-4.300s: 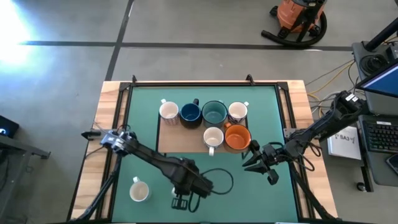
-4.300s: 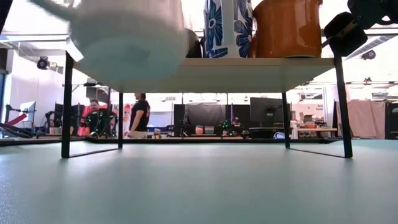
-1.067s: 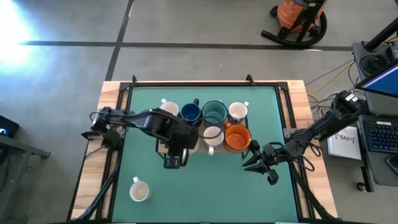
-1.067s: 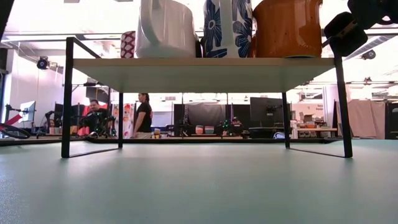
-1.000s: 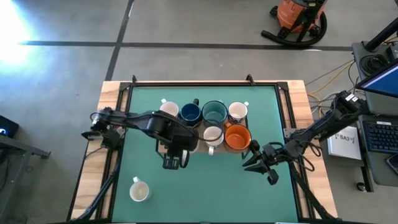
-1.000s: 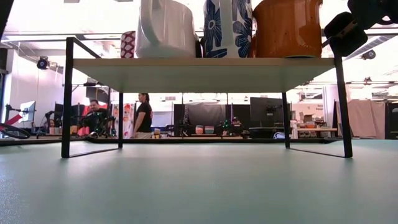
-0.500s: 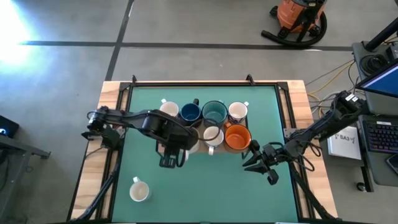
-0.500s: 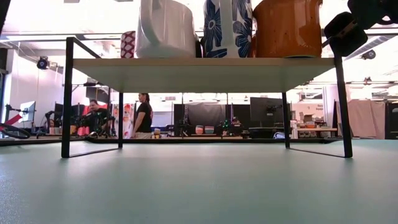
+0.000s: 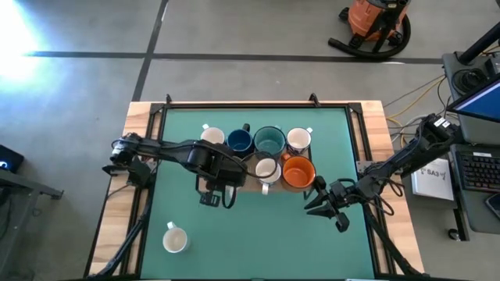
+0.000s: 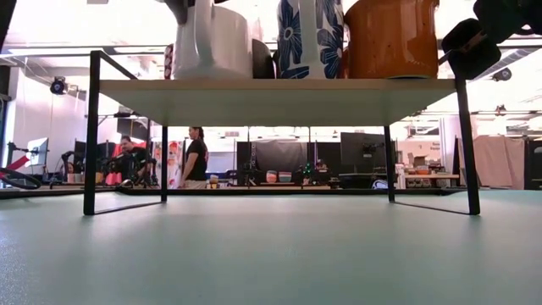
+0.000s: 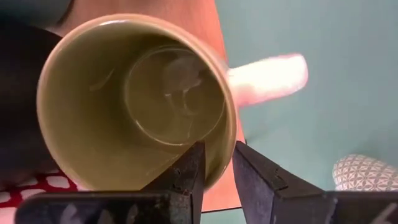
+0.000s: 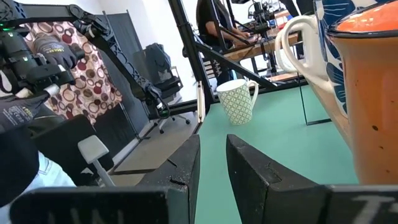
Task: Place coffee mugs
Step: Put the white green mug on the shelf
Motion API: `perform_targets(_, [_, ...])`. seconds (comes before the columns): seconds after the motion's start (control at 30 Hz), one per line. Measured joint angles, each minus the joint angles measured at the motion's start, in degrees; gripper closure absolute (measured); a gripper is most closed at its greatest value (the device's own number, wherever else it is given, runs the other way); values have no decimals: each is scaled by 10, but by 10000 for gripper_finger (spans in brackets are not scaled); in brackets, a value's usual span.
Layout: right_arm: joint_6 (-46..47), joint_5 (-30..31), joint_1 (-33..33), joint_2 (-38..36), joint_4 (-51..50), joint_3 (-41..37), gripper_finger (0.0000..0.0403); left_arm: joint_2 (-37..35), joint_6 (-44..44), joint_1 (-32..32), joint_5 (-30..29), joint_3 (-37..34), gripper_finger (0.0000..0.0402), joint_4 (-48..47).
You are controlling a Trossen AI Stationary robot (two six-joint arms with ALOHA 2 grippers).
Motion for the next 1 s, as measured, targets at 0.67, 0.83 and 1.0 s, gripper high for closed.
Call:
perform_targets(0.67, [0,0,0,0,0,0,335,1,63,1,0,-1,340,48])
perform_targets(0.83, [0,0,0,0,0,0,335,1,72,1,1,-1,340,65])
perform_targets(1.0, [0,0,0,0,0,0,335,1,85,1,2,-1,340,82])
